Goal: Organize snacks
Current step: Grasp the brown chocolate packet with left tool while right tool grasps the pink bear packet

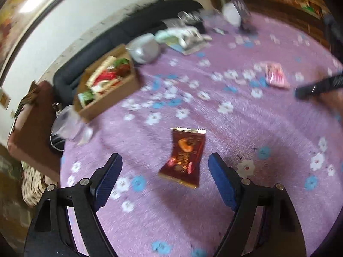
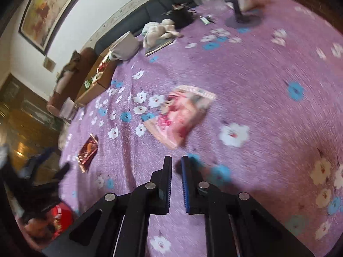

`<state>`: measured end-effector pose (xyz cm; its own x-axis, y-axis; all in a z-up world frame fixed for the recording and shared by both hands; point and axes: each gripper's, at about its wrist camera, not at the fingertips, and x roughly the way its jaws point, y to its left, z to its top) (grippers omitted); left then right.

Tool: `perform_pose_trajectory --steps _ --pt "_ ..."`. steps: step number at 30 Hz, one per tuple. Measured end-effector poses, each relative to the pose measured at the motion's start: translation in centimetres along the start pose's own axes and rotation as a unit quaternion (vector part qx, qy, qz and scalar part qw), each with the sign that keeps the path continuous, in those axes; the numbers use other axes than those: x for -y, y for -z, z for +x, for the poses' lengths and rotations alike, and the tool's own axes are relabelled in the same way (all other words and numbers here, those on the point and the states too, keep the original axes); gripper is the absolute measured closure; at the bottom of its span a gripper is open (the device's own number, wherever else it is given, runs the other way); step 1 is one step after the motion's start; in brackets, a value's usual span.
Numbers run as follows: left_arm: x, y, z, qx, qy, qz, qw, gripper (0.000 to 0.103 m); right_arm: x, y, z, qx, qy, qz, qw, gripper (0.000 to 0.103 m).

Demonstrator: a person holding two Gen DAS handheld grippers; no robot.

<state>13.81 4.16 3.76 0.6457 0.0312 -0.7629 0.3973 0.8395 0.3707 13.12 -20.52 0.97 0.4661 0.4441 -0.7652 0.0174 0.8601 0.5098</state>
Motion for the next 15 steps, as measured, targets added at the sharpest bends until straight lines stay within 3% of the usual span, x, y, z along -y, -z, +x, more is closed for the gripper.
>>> perform_pose_trajectory --steps 3,7,9,11,15 --pt "0.4 -0.3 1.5 -0.011 0.003 0.007 0.9999 0.02 1.4 -0.5 -0.5 0.006 -0.01 0.025 1.0 0.085" --pt "0.9 -0.5 2.7 -0.023 0.028 0.013 0.9993 0.02 1.5 -0.9 -0.6 0.019 -0.025 0.047 0.998 0.062" --pt "1.3 -0.8 2.9 -0.016 0.026 0.033 0.999 0.02 1.3 -1.3 -0.6 0.03 -0.026 0.067 0.997 0.06" --pt "1.4 -1.2 3.1 -0.023 0.027 0.041 0.9985 0.02 0.4 -2.2 -0.2 0.034 -0.007 0.078 0.996 0.049" --pt "0.6 -1.8 3.7 -0.039 0.053 0.015 0.9977 0.022 -2.6 -4.0 1.8 0.033 0.073 0.052 0.995 0.048"
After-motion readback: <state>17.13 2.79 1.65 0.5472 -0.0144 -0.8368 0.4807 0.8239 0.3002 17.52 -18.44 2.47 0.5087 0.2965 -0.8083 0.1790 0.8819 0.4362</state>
